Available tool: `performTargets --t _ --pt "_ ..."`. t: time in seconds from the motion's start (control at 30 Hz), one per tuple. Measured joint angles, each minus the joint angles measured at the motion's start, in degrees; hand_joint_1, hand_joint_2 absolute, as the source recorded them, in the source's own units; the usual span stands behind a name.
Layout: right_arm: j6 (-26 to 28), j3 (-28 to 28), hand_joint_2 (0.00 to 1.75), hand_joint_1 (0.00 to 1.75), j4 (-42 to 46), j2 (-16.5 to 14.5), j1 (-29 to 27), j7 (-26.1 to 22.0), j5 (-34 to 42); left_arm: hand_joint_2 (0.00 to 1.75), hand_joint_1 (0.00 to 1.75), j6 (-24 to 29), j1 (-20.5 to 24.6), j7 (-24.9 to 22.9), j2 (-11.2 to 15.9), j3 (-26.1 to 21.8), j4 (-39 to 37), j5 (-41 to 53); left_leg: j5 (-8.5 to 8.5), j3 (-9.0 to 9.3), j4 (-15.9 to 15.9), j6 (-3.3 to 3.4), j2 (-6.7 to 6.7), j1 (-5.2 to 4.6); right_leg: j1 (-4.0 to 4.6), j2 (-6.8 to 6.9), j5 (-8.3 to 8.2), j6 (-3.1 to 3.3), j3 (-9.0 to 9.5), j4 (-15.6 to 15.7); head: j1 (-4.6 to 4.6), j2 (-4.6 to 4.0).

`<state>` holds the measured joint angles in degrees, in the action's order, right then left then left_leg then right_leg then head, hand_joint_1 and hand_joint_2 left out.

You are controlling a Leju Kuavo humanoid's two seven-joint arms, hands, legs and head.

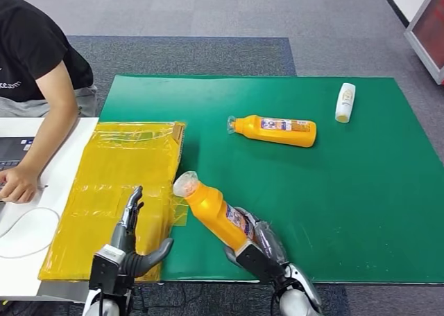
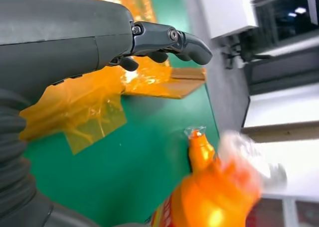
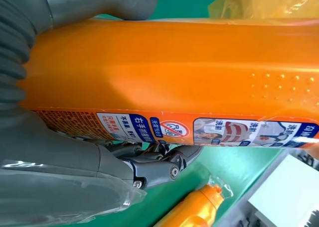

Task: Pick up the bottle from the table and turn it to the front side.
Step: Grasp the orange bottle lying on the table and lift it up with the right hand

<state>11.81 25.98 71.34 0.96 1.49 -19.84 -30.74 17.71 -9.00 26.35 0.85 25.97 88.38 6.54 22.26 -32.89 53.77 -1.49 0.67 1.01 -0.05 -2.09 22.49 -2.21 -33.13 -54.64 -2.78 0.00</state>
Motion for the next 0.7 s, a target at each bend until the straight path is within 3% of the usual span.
performTargets --t 0.33,0.47,0.7 --pt "1.65 1.41 1.75 1.68 0.61 -0.32 0.5 -1.79 0.73 1.75 0.0 -11.09 1.81 -2.86 -3.01 -2.74 -0.76 -12.68 -0.01 -0.14 0.0 -0.01 0.01 0.0 0.0 0.03 0.0 0.0 -0.15 -0.01 0.0 0.0" --pt "1.74 2.44 1.75 1.54 0.53 -0.32 1.53 -2.02 0.98 1.75 0.0 -15.89 3.01 -3.76 -3.28 -2.34 -1.75 -14.58 -0.01 -0.16 0.0 -0.01 0.01 0.0 0.0 0.03 0.0 0.0 -0.16 -0.01 0.0 0.0" --pt "1.73 4.25 1.75 1.46 -0.42 -0.45 3.53 -2.85 1.33 1.75 0.0 -26.78 4.6 -5.79 -2.84 -0.08 -3.47 -18.77 -0.01 -0.2 0.0 -0.01 0.01 0.0 -0.01 0.04 0.0 0.0 -0.21 -0.01 0.0 0.0"
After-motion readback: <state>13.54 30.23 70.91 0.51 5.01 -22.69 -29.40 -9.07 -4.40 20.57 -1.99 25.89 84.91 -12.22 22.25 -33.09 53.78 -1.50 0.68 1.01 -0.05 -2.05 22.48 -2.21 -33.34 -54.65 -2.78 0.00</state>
